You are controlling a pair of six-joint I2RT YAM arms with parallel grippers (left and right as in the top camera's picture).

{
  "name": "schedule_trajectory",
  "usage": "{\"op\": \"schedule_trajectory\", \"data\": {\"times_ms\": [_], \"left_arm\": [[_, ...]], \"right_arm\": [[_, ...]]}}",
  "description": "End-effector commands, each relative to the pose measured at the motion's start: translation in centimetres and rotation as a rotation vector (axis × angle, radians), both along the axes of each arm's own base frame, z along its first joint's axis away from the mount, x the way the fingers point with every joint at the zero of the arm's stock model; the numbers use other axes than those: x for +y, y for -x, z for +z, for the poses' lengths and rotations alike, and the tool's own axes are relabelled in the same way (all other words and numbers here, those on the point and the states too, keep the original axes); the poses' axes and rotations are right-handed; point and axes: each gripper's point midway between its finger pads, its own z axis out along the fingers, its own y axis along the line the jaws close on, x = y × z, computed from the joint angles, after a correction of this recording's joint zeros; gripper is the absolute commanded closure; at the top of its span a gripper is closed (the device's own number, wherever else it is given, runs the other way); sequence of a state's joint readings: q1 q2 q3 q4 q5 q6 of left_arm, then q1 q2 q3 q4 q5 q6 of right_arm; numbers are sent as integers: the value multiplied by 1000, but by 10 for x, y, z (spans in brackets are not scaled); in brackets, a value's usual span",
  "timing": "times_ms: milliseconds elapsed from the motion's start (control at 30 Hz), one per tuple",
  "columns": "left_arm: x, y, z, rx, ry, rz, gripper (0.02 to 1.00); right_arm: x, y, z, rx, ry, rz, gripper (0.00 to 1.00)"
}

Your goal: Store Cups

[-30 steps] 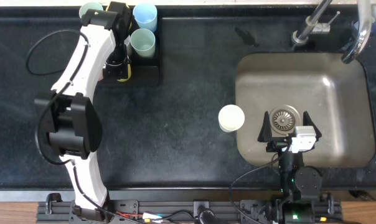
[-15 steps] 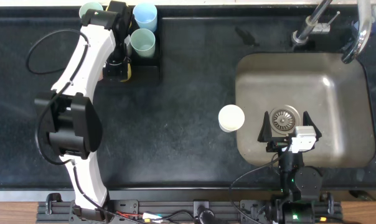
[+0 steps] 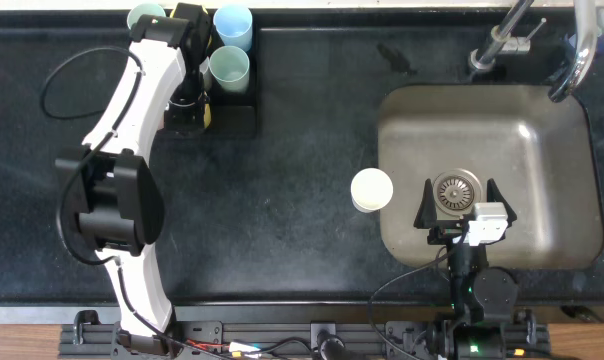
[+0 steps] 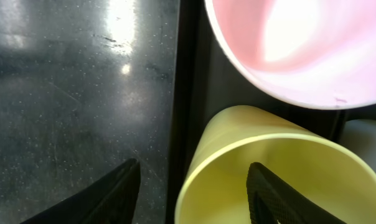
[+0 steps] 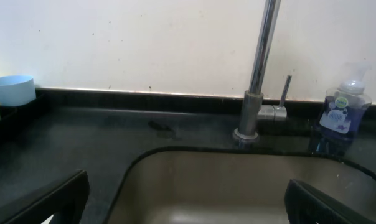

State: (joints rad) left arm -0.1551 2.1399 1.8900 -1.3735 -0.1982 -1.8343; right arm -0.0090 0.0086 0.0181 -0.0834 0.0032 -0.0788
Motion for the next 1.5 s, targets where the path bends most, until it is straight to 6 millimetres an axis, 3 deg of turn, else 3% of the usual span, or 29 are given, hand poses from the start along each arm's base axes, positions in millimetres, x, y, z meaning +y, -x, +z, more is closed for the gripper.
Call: {"op": "schedule_trajectory", "data": {"times_ms": [33,267,567,667,767,867,967,1067,1200,1367,1500], "left_arm": [[6,3,14,-28,-21,25,426],[7,0,47,-132,-15,37,426],[16,13,126,-340,-21,51,371],[23,21,155,-407,-53,-12,301],[38,31,185,-452,-150,-127,183],[54,34,211,-482,-269,-311,139],[59,16,230,-565,-358,-597,137],[45,-8,251,-737,-474,-916,130],[31,-3,256,-892,-620,-1107,47],[28,29,246,-971,-753,-1183,18],[29,57,250,-1026,-901,-1218,18]], "right_arm": [[0,-1,-5,6,4,4,5],[0,-1,-5,6,4,4,7],[0,-1,-5,6,4,4,7],[0,-1,-5,6,4,4,5],[0,-1,-5,6,4,4,5],[0,-1,-5,6,4,4,5],[0,-1,-5,6,4,4,5],[0,-1,-5,6,4,4,5],[0,-1,-5,6,4,4,5],[0,-1,-5,6,4,4,5],[0,-1,-5,6,4,4,5]]}}
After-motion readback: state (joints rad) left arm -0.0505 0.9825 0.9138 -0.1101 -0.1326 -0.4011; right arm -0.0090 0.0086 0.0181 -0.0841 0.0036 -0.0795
